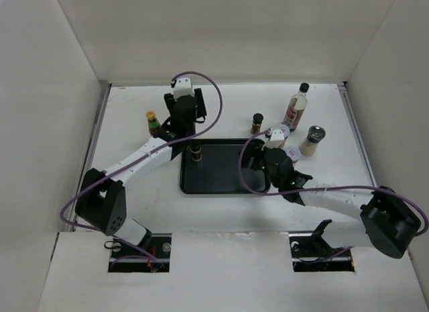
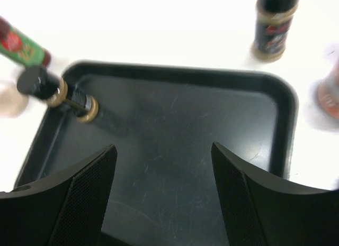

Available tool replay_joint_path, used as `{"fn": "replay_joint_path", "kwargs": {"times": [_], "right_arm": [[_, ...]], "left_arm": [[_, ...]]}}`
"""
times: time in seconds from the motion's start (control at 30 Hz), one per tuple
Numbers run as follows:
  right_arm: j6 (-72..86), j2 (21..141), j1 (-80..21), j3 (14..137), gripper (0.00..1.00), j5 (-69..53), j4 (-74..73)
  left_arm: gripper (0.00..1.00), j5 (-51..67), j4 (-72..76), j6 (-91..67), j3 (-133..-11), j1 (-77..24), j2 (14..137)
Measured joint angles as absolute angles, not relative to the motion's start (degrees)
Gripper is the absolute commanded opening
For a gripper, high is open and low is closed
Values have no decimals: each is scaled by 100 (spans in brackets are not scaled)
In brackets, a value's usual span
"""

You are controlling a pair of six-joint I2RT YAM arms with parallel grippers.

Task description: Organize the condiment bottles

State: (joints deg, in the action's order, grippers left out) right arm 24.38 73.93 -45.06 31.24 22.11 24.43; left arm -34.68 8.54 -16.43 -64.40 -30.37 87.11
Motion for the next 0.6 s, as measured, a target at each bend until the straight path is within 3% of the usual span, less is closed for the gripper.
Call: {"fn": "replay_joint_path", "kwargs": {"times": [0.3,0.6], "right_arm": [[2880,6442,-3763,2707,77,2488,2449],[3048,6233,-3671,2565,77,2545,2453]], "left_arm": [[40,-3465,910,-1806,-5811,-4460,8392],[40,-3476,904,-2088,-5452,-4733,8871]]}}
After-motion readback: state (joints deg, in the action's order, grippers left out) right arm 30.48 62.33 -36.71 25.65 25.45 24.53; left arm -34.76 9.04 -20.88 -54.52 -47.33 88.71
